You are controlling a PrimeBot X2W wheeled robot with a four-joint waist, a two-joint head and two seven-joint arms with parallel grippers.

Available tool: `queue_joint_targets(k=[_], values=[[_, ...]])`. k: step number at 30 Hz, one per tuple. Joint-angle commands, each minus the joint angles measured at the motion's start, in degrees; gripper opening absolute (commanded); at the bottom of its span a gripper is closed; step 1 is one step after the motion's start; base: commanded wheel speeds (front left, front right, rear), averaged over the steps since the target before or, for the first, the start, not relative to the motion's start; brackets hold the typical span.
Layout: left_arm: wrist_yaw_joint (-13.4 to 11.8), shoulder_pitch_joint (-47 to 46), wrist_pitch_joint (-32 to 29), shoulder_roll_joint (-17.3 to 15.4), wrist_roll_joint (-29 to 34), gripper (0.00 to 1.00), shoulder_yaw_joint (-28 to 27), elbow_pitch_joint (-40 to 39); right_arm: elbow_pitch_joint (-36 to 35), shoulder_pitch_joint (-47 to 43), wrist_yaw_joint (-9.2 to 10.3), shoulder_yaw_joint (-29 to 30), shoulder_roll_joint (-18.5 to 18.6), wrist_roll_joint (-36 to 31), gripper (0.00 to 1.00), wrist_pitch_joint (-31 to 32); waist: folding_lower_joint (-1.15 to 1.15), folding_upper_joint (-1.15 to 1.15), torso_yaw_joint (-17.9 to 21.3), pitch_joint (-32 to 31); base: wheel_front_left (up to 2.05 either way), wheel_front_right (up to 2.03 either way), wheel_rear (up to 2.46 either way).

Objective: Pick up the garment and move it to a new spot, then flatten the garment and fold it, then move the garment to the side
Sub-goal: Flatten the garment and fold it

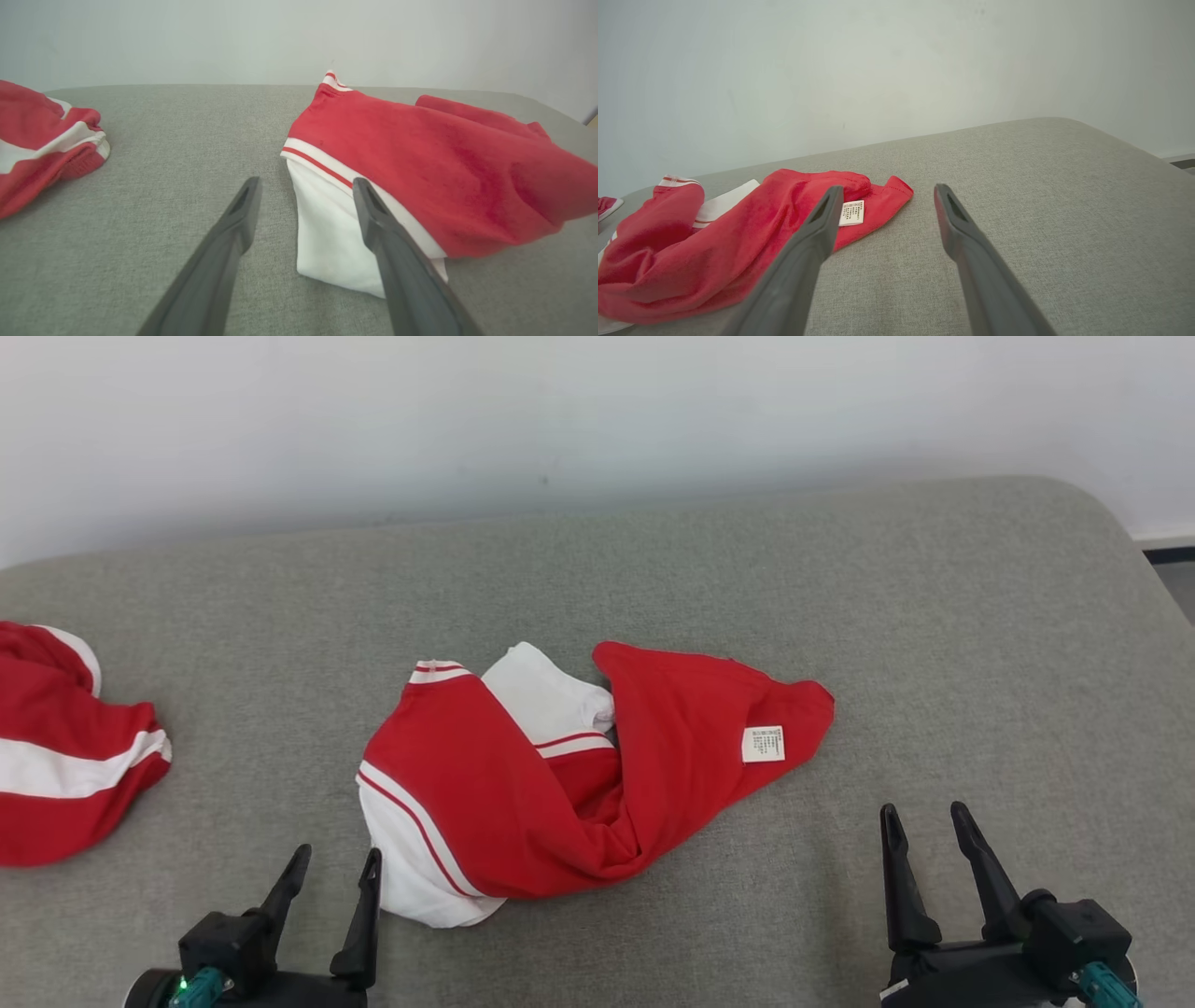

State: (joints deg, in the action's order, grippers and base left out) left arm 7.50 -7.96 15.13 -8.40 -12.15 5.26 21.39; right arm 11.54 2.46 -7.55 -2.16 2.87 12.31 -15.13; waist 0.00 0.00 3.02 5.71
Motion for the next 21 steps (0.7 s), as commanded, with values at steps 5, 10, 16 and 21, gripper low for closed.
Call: queue_joint_targets(k=[5,10,16,21], values=[[-0.1,-2.3,0.0,-1.1,-1.9,1.0,1.5,5.3,-0.1,0.9,0.13,0.3,0.0,0.3,1.0,0.0,0.0,0.0,2.0,2.4,0.0,0.0,0.0],[-0.1,-4.0,0.0,-1.6,-3.4,1.0,3.1,9.8,0.0,1.4,0.13,0.3,0.0,0.6,1.0,0.0,0.0,0.0,2.4,3.5,0.0,0.0,0.0],[-0.1,-6.1,-0.2,-1.7,-5.2,0.79,6.5,15.1,-0.1,2.2,0.13,0.6,0.0,0.8,1.0,0.0,0.0,0.0,2.2,4.5,0.0,0.0,0.0],[-0.1,-6.8,-0.1,-1.6,-6.8,0.0,7.6,13.4,-0.2,2.1,0.13,1.0,0.0,0.9,1.0,0.0,0.0,0.0,1.5,4.1,0.0,0.0,0.0]])
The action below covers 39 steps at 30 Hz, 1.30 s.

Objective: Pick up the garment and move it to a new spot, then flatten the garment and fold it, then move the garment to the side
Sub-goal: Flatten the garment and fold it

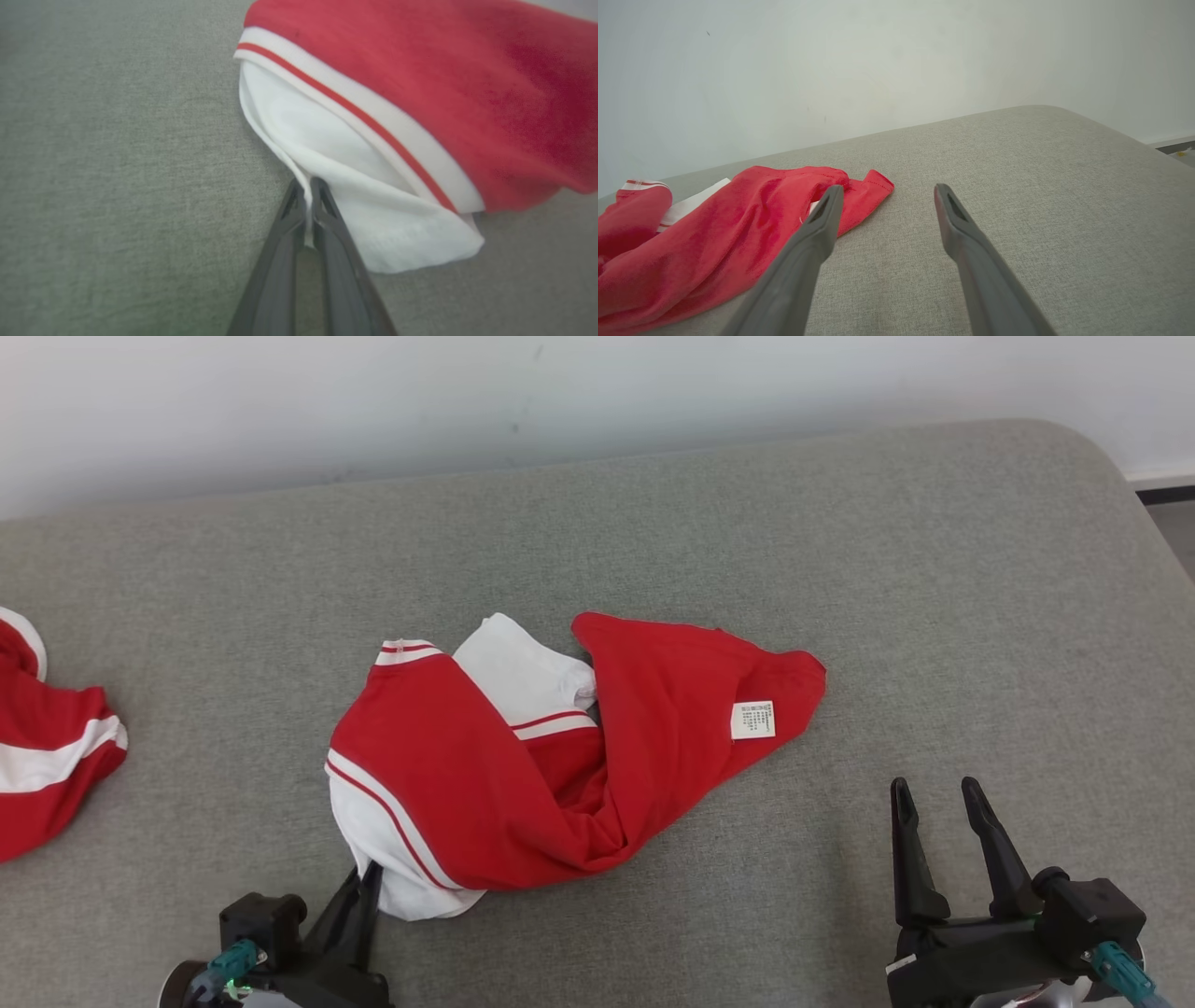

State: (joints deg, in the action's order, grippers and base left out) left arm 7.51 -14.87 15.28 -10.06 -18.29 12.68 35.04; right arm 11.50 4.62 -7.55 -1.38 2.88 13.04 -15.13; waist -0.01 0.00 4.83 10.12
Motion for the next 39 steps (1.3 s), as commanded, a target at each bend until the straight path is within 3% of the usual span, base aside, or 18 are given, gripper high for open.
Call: queue_joint_targets(k=[1,14,25,31,32,33,34,39], values=[[-0.1,0.4,-0.1,-0.1,-0.9,0.0,0.2,-0.8,-0.1,-0.3,0.13,0.1,0.0,0.3,1.0,0.0,0.01,0.0,-0.5,-0.5,0.0,0.0,0.0],[-0.6,7.8,-0.1,-0.6,0.0,0.0,-3.3,-16.4,-0.3,-1.9,0.13,2.4,0.0,0.9,1.0,0.0,0.01,0.0,-6.9,-2.5,0.0,0.0,0.0],[-5.1,23.4,-7.3,0.8,-4.7,0.0,-4.6,-32.1,0.0,-2.8,0.13,3.8,0.0,0.9,1.0,0.0,0.01,0.0,-10.6,-2.8,0.0,0.0,0.0],[-5.8,26.3,-9.8,0.6,-5.2,0.0,-4.4,-33.0,0.6,-3.0,0.13,4.1,0.0,0.6,1.0,0.0,0.01,0.0,-10.8,-3.1,0.0,0.0,0.0],[-5.9,26.1,-9.7,0.5,-5.0,0.03,-4.4,-32.7,0.8,-2.8,0.13,3.9,0.0,0.5,1.0,0.0,0.01,0.0,-10.7,-3.2,0.0,0.0,0.0],[-5.8,25.6,-9.2,0.7,-5.2,0.72,-4.3,-32.6,0.9,-2.7,0.14,3.8,0.0,0.4,1.0,0.0,0.01,0.0,-10.7,-3.4,0.0,0.0,0.0],[-5.8,25.1,-8.9,0.8,-5.2,1.0,-4.3,-32.4,0.9,-2.6,0.13,3.6,0.0,0.4,1.0,0.0,0.01,0.0,-10.5,-3.6,0.0,0.0,0.0],[-6.0,22.5,-5.2,0.8,-3.8,1.0,-4.4,-31.6,1.3,-2.6,0.13,3.2,0.0,-0.2,1.0,0.0,0.01,0.0,-9.6,-5.2,0.0,0.0,0.0]])
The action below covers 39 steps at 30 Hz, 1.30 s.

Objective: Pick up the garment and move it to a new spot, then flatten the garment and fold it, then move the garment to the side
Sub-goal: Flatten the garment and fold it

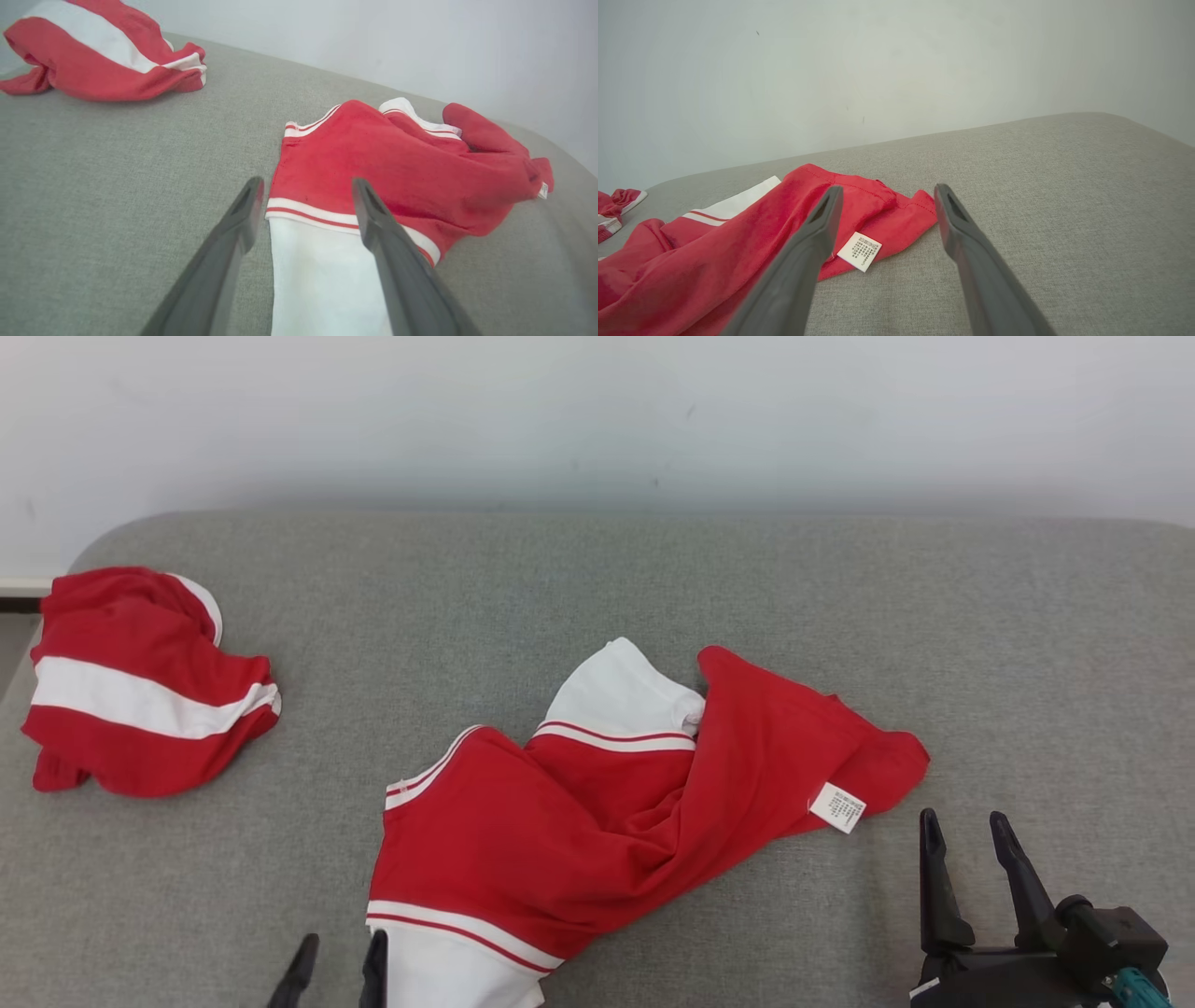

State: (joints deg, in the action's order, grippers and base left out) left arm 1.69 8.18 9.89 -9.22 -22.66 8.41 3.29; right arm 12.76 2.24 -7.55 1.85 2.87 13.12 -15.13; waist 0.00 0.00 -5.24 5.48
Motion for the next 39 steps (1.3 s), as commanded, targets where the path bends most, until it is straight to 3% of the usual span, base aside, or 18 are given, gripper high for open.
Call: queue_joint_targets(k=[1,7,22,32,39], values=[[0.0,-1.1,1.0,-0.1,0.9,1.0,-0.2,0.5,0.1,-0.3,0.13,-0.1,0.0,-0.4,1.0,0.0,0.0,0.0,0.7,-0.9,0.0,0.0,0.0],[0.0,-5.0,4.9,0.0,2.7,1.0,-2.0,2.2,0.4,-0.8,0.13,-0.8,0.0,-1.2,1.0,0.0,0.0,0.0,2.2,-2.8,0.0,0.0,0.0],[1.8,-6.4,5.3,2.5,10.4,1.0,-9.1,-0.3,0.4,-0.8,0.13,-2.0,0.0,-1.7,1.0,0.0,0.0,0.0,4.4,-2.6,0.0,0.0,0.0],[3.4,-8.3,5.3,4.3,11.4,1.0,-9.8,0.4,7.5,8.7,0.13,-5.4,3.6,-2.8,1.0,2.0,0.0,0.0,2.2,-0.2,0.0,0.0,0.0],[4.4,-9.9,5.3,5.4,11.6,1.0,-9.6,1.6,16.1,17.6,0.13,-7.1,6.4,-3.8,1.0,4.8,0.0,0.0,-1.3,2.7,0.0,0.0,0.0]])
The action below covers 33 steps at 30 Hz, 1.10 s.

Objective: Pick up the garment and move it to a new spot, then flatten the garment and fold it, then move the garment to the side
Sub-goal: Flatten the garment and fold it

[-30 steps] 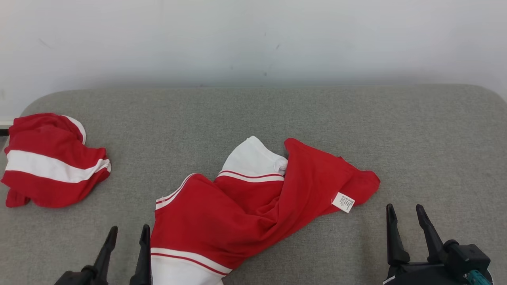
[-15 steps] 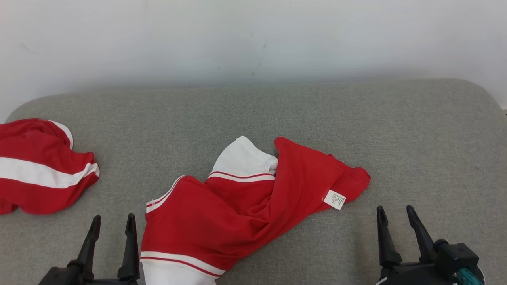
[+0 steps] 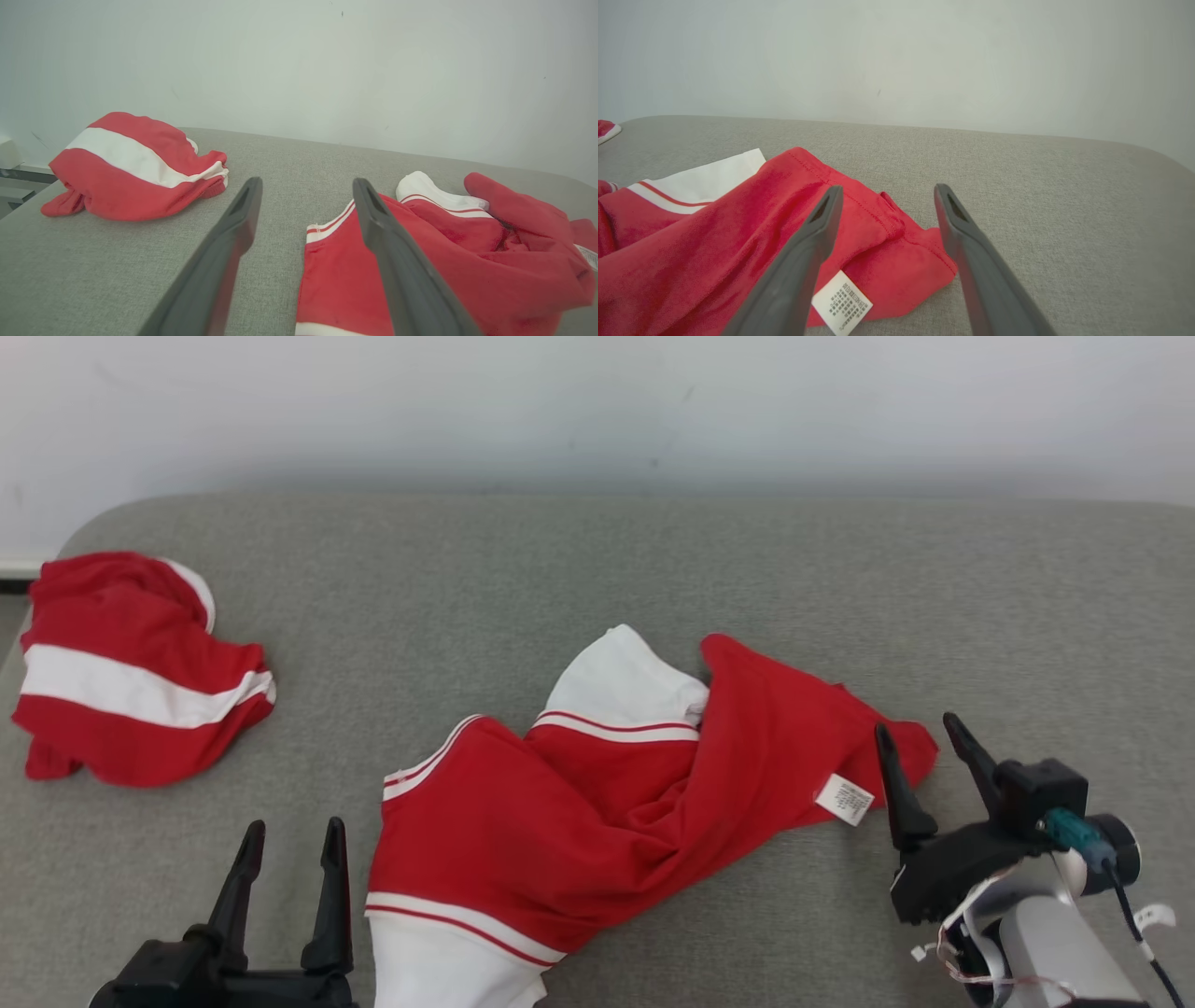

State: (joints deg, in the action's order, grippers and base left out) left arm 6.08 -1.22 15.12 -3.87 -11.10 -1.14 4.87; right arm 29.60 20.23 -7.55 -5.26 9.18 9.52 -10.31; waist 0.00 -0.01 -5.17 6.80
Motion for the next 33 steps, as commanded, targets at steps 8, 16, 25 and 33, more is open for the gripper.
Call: queue_joint_targets(k=[8,16,25,33], values=[[0.6,-2.1,0.0,0.8,-0.7,1.0,0.1,1.0,10.2,6.9,0.13,-0.4,1.7,-0.5,1.0,0.8,0.0,0.01,-4.5,4.0,0.0,0.0,0.0],[0.9,-3.0,0.0,1.0,-0.9,1.0,0.0,1.6,19.6,11.2,0.13,-0.9,1.4,0.4,0.4,-0.4,0.0,0.01,-5.6,5.1,0.0,0.0,0.0],[0.9,-2.4,0.0,1.0,-1.4,1.0,-0.2,2.4,22.0,12.8,0.13,-2.7,0.7,1.8,0.0,-4.3,0.0,0.01,-3.6,3.8,0.0,0.0,0.0],[0.5,0.7,0.0,1.0,-1.4,1.0,-1.0,3.1,11.6,5.1,0.13,-2.5,0.2,4.8,0.0,-4.9,0.0,0.01,0.1,0.1,0.0,0.0,0.0]])
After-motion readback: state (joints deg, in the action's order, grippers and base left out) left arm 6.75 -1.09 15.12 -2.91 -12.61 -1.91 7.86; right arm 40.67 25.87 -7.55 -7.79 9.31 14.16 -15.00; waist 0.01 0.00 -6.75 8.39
